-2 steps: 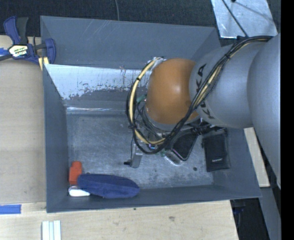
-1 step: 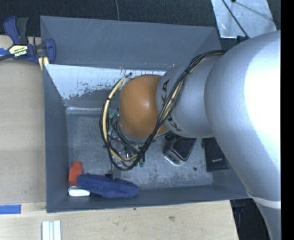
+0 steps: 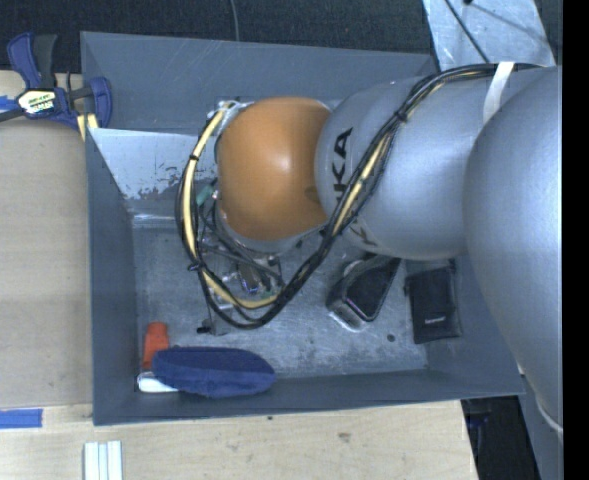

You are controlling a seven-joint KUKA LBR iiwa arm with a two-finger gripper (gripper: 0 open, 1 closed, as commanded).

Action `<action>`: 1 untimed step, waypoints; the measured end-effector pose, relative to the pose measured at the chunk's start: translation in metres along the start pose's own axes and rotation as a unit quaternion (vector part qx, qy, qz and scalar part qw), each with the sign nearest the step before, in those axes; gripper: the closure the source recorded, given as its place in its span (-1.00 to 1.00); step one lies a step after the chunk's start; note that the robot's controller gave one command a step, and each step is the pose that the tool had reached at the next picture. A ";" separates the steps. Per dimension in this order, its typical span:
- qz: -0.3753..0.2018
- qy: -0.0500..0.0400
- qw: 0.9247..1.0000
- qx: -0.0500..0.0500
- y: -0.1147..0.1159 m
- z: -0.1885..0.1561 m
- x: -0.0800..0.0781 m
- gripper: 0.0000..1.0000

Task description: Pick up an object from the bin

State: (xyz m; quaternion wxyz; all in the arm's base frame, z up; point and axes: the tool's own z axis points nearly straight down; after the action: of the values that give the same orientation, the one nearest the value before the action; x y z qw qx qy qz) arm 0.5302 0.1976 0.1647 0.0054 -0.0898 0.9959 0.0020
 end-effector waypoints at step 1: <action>0.054 0.007 0.998 0.004 -0.090 0.039 0.044 -1.00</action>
Offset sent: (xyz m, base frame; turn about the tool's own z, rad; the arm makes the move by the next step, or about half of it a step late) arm -0.0262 -0.0908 -0.0380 0.1003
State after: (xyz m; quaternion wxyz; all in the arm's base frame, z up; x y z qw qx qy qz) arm 0.5035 0.1011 0.1250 -0.0016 -0.0354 0.9994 -0.0021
